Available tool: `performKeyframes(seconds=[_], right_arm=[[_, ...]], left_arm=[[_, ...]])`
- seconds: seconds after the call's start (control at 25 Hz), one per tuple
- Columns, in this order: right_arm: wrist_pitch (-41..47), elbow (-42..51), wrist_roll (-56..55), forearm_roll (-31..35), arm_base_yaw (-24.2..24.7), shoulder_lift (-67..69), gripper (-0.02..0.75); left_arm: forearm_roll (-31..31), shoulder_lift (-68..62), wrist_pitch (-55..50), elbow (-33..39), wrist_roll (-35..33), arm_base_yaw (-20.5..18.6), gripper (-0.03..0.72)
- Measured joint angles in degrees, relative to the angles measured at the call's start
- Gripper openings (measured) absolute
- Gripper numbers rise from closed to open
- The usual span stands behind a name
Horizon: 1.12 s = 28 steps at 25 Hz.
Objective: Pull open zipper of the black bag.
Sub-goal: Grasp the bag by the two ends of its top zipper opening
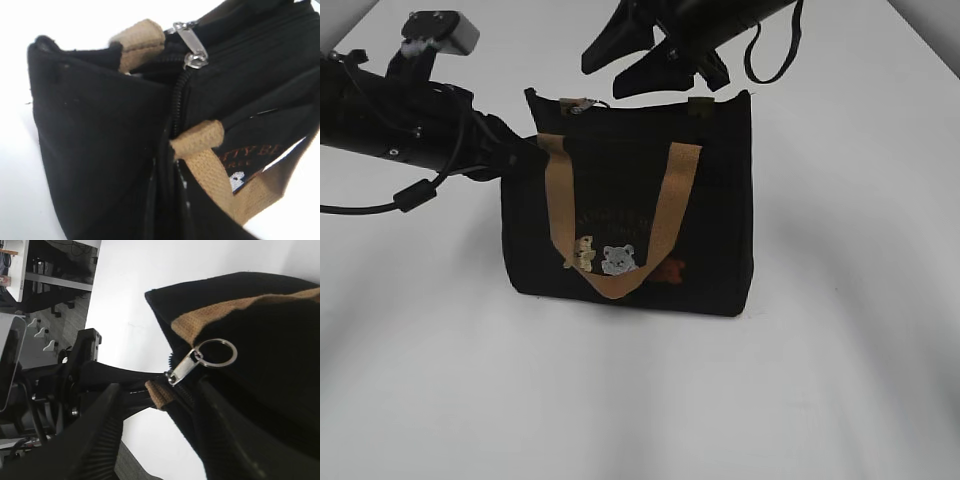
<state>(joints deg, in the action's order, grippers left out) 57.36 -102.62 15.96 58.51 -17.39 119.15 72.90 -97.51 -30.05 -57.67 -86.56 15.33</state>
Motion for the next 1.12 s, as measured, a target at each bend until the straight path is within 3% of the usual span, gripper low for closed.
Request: performKeyframes(seconds=[0.24, 0.76, 1.12], right_arm=[[-0.8, 0.0, -2.6, -1.2, -0.3, 0.4, 0.376], [-6.6, 0.0, -2.8, 3.3, -2.7, 4.6, 0.379], [-11.3, 0.0, 10.8, -0.4, -2.7, 4.5, 0.379]], left_arm=[[0.0, 0.0, 0.0, 0.0, 0.0, 0.0, 0.034], [-0.1, 0.0, 0.0, 0.0, 0.0, 0.0, 0.034], [-0.1, 0.0, -0.4, 0.0, 0.0, 0.0, 0.034]])
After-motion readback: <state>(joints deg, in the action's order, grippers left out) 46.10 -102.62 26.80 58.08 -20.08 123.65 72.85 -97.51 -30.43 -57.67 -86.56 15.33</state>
